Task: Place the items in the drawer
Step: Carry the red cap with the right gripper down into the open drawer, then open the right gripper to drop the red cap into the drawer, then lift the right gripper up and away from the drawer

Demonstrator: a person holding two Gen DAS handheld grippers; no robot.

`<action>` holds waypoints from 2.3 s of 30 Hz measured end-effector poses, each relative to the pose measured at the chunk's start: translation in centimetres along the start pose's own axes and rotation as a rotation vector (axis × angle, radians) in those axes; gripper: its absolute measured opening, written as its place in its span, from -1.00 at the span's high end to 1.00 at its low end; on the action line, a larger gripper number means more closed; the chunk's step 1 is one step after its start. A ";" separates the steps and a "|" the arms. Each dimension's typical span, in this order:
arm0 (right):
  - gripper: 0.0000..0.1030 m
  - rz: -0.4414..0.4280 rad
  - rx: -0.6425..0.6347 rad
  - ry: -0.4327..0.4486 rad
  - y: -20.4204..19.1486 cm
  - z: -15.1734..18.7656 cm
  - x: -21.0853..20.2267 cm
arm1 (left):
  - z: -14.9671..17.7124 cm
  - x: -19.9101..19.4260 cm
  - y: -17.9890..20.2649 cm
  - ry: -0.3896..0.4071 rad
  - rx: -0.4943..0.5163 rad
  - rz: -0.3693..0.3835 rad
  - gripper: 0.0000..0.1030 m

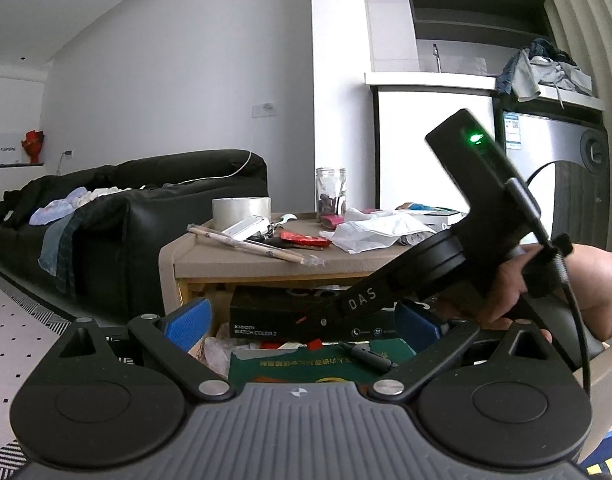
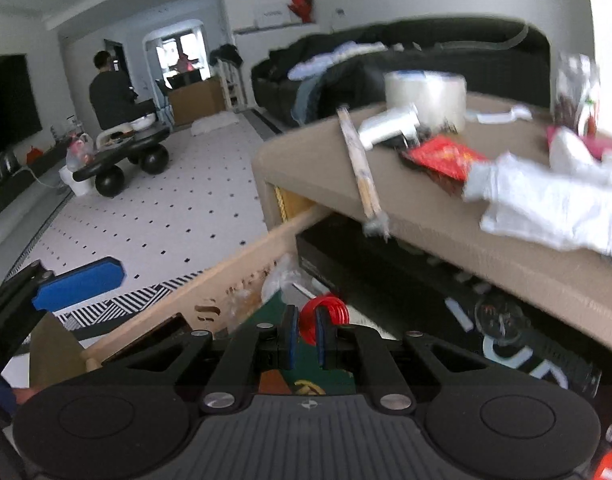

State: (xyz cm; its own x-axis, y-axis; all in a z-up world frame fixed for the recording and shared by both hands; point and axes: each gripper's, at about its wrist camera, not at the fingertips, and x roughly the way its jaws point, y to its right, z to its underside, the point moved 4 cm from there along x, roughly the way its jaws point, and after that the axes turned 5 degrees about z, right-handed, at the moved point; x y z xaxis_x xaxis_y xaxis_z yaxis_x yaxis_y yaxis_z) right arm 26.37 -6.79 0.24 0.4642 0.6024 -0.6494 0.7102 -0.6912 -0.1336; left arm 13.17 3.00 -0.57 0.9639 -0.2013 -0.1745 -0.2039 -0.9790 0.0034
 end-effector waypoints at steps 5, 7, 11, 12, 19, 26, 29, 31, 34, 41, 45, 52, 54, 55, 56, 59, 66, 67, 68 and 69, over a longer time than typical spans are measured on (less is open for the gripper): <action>0.80 -0.018 0.016 -0.028 0.3 0.3 0.3 | 0.0 0.1 0.0 -0.012 0.010 0.019 -0.97; 0.80 -0.025 0.023 -0.038 0.4 0.4 0.4 | 0.0 0.1 0.0 -0.013 0.011 0.021 -0.97; 0.80 -0.034 0.029 -0.051 0.5 0.4 0.6 | 0.1 0.1 0.0 -0.011 0.007 0.021 -0.97; 0.80 -0.033 0.029 -0.053 0.5 0.5 0.6 | 0.1 0.1 -0.1 -0.010 0.006 0.021 -0.97; 0.80 -0.030 0.021 -0.047 0.5 0.3 0.5 | 0.0 0.1 -0.1 -0.009 0.002 0.018 -0.97; 0.76 -0.033 0.018 -0.034 0.5 0.4 0.3 | 0.0 0.1 -0.1 -0.010 -0.003 0.015 -0.97; 0.76 -0.026 0.012 -0.021 0.3 0.1 0.2 | 0.0 0.1 -0.1 -0.010 -0.002 0.014 -0.97; 0.76 -0.020 0.012 -0.012 0.4 0.1 0.0 | 0.0 0.1 -0.1 -0.009 -0.002 0.014 -0.97; 0.74 -0.011 0.013 0.000 0.6 0.0 -0.2 | 0.0 0.1 -0.1 -0.010 -0.003 0.014 -0.97; 0.57 0.009 0.014 0.030 0.9 -0.1 -0.7 | 0.1 0.1 -0.2 -0.009 -0.006 0.010 -0.97; 0.48 0.021 0.014 0.046 1.1 -0.2 -1.0 | -0.1 0.1 -0.1 -0.012 -0.023 0.016 -0.97; 0.10 0.058 0.028 0.074 1.4 -0.7 -1.8 | -0.2 0.2 0.0 -0.019 -0.017 0.008 -0.97; 0.10 0.069 0.032 0.082 1.5 -0.8 -2.1 | -0.2 0.2 0.0 -0.021 -0.011 0.008 -0.97; 0.10 0.075 0.034 0.086 1.5 -0.9 -2.2 | -0.2 0.2 0.0 -0.022 -0.007 0.006 -0.97; 0.10 0.080 0.036 0.090 1.6 -1.0 -2.3 | -0.2 0.2 0.0 -0.023 -0.004 0.004 -0.97; 0.10 0.096 0.042 0.102 1.7 -1.2 -2.7 | -0.2 0.2 0.1 -0.026 0.001 -0.001 -0.97; 0.05 0.135 0.056 0.129 2.1 -1.7 -3.5 | -0.2 0.2 0.1 -0.034 0.013 -0.007 -0.97; -0.02 0.149 0.065 0.132 1.9 -2.0 -4.0 | -0.2 0.2 0.1 -0.032 0.013 -0.009 -0.97; -0.07 0.165 0.074 0.139 2.0 -2.1 -4.7 | -0.2 0.2 0.1 -0.031 0.012 -0.011 -0.97; -0.12 0.181 0.082 0.156 2.1 -2.1 -5.4 | -0.1 0.2 0.1 -0.030 0.012 -0.013 -0.97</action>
State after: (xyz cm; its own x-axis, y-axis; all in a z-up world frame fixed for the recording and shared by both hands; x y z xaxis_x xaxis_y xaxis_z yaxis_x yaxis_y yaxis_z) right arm 26.46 -10.66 5.09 0.6601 0.5159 -0.5459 0.5657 -0.8196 -0.0905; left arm 13.33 2.85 -0.47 0.9609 -0.1873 -0.2037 -0.1935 -0.9810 -0.0107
